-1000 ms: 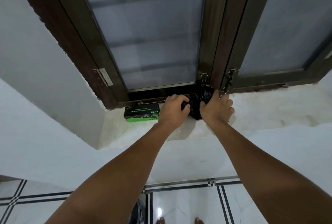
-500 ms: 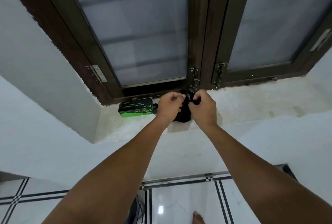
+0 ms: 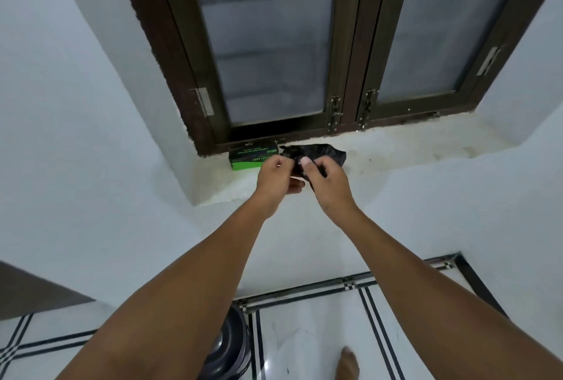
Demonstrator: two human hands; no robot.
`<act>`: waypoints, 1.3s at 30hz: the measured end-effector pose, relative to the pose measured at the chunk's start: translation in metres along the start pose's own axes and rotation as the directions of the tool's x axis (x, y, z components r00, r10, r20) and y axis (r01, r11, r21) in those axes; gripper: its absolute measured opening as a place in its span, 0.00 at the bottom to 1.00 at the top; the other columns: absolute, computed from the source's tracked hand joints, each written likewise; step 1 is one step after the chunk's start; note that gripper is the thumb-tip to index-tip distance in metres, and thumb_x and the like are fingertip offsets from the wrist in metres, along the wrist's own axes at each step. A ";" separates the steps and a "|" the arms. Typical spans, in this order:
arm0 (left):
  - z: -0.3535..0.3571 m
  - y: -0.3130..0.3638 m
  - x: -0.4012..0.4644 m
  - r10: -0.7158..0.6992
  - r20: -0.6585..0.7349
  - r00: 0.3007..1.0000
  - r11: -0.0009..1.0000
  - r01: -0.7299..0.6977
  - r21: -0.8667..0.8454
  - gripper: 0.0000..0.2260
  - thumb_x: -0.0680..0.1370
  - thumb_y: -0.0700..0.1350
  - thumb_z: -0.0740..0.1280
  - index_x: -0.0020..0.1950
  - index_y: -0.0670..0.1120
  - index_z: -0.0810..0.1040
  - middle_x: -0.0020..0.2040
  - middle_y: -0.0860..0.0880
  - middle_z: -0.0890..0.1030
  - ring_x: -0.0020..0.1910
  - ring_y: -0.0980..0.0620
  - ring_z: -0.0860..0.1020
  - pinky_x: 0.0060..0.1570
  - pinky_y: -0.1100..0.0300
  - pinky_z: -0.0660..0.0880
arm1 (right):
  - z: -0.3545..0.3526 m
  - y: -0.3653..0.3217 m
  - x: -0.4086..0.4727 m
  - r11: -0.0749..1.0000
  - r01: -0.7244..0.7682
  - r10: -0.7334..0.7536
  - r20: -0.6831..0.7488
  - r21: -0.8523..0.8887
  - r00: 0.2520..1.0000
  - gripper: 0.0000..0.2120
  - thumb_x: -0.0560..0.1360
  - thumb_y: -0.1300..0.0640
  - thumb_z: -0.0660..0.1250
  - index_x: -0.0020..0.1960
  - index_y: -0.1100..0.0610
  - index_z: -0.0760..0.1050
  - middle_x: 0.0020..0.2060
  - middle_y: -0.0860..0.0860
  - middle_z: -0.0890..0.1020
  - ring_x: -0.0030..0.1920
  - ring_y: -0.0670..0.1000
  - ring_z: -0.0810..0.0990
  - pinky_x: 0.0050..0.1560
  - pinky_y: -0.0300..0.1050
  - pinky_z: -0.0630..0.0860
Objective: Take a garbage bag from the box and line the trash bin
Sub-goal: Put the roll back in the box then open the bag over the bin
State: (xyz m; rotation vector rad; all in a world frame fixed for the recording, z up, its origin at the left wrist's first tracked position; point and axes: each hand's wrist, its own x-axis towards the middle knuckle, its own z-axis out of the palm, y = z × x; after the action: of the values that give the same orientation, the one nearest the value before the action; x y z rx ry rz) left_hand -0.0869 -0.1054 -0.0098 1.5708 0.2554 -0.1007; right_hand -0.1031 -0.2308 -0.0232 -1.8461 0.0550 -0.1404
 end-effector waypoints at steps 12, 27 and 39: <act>-0.106 -0.027 -0.119 0.079 -0.250 0.965 0.996 -0.086 -0.018 0.08 0.81 0.50 0.70 0.48 0.46 0.77 0.36 0.47 0.80 0.28 0.53 0.76 0.32 0.60 0.75 | 0.043 -0.031 -0.122 0.994 -0.038 0.016 0.200 0.107 0.980 0.04 0.78 0.59 0.73 0.45 0.60 0.82 0.38 0.50 0.83 0.38 0.48 0.80 0.39 0.39 0.75; -0.244 -0.084 -0.287 -0.133 -0.139 0.981 0.989 0.123 -0.079 0.07 0.80 0.48 0.71 0.53 0.47 0.86 0.45 0.50 0.85 0.45 0.52 0.79 0.48 0.58 0.76 | 0.139 -0.051 -0.276 0.946 -0.293 0.169 0.558 0.140 0.812 0.19 0.71 0.52 0.80 0.38 0.51 0.68 0.37 0.51 0.83 0.39 0.49 0.83 0.39 0.43 0.77; -0.387 -0.104 -0.280 -0.118 -0.302 0.946 0.991 0.131 0.022 0.08 0.80 0.44 0.68 0.42 0.46 0.79 0.47 0.48 0.85 0.40 0.54 0.82 0.36 0.63 0.80 | 0.254 -0.073 -0.286 0.990 -0.115 0.130 0.228 -0.078 0.965 0.03 0.81 0.58 0.68 0.53 0.56 0.80 0.43 0.51 0.80 0.41 0.51 0.78 0.46 0.45 0.74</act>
State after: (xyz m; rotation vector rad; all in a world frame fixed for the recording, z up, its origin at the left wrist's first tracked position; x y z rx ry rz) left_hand -0.4189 0.2524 -0.0405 1.6088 0.5955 0.0357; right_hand -0.3578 0.0635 -0.0416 -1.9059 0.0106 0.1669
